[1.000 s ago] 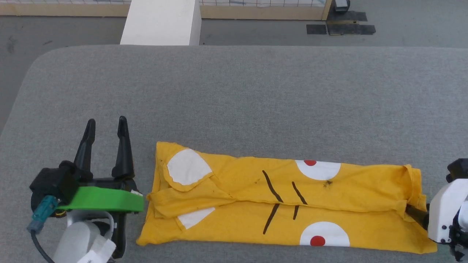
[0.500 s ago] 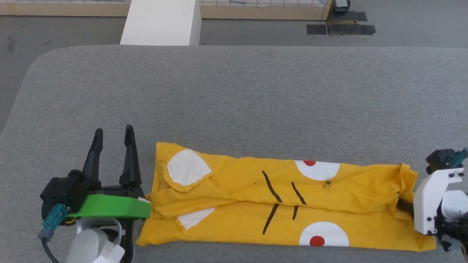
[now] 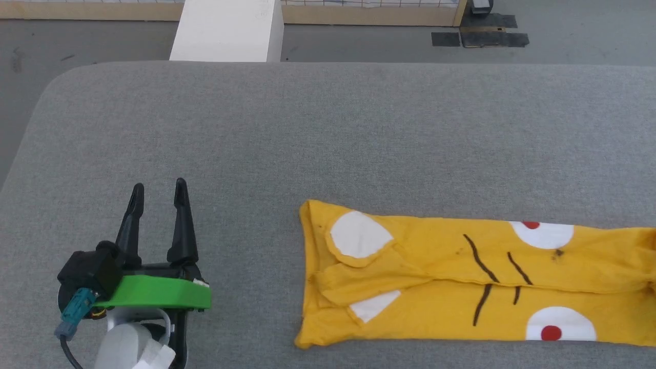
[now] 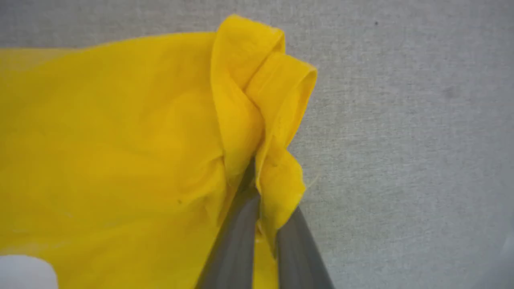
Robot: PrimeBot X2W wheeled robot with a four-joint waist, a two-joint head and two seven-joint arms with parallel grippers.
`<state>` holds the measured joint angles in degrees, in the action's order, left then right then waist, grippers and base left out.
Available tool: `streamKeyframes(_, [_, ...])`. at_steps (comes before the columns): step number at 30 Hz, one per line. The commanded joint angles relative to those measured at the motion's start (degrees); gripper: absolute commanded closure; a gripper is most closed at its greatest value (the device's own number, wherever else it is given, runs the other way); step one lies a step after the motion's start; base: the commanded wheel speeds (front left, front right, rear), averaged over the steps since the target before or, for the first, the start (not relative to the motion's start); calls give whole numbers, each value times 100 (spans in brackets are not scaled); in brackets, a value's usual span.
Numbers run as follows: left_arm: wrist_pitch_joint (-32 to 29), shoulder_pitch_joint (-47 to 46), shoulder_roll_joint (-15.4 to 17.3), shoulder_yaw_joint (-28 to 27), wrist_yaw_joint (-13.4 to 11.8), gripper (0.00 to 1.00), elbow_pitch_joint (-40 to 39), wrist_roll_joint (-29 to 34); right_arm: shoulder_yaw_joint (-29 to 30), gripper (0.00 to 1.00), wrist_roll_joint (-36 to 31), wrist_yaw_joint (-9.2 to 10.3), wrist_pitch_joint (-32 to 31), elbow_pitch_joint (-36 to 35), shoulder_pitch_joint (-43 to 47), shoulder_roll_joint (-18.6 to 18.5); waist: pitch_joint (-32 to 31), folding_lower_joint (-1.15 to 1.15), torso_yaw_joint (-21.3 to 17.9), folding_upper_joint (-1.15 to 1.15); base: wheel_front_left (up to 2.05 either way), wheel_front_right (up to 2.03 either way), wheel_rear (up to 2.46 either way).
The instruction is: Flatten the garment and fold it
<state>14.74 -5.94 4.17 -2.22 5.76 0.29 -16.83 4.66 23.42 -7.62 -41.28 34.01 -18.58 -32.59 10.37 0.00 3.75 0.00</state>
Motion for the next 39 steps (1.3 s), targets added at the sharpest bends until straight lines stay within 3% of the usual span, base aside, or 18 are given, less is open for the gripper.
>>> streamKeyframes(1, [26, 16, -20, -22, 37, 0, 33, 35, 0, 100, -264, 13, 43, 22, -137, -8, 1, 0, -8, 0, 0, 0, 0])
streamKeyframes(5, [26, 53, -37, -52, 53, 0, 154, 46, -177, 100, -745, 13, -164, -46, -236, 54, -58, 0, -52, 0, 0, 0, 0])
streamKeyframes(8, [26, 102, -49, -89, 58, 0, 231, 37, -687, 100, -989, 13, -627, -435, -232, -12, -156, 0, -82, 0, 0, 0, 0])
streamKeyframes(14, [26, 231, -69, -191, 62, 0, 229, 53, -1580, 100, -325, 13, -1837, -2017, -28, 29, -318, 0, -138, 0, 0, 0, 0])
streamKeyframes(18, [26, 232, -81, -184, 72, 0, 244, 68, -1812, 100, 180, 13, -2140, -3026, 110, 271, -358, 0, -99, 0, 0, 0, 0])
streamKeyframes(22, [26, 242, -90, -202, 77, 0, 197, 110, -2219, 100, 447, 13, -2221, -3561, 148, 589, -373, 0, -39, 0, 0, 0, 0])
streamKeyframes(28, [26, 278, -107, -171, 86, 0, 217, 110, -2917, 100, 536, 13, -1818, -3411, -140, 1238, -363, 0, 142, 0, 0, 0, 0])
streamKeyframes(34, [26, 247, -118, -127, 76, 0, 247, 146, -3357, 100, 482, 13, -1203, -2647, -501, 2071, -279, 0, 441, 0, 0, 0, 0])
streamKeyframes(39, [26, 239, -122, -106, 80, 0, 252, 139, -3453, 100, 362, 13, -728, -2031, -700, 2503, -205, 0, 606, 0, 0, 0, 0])
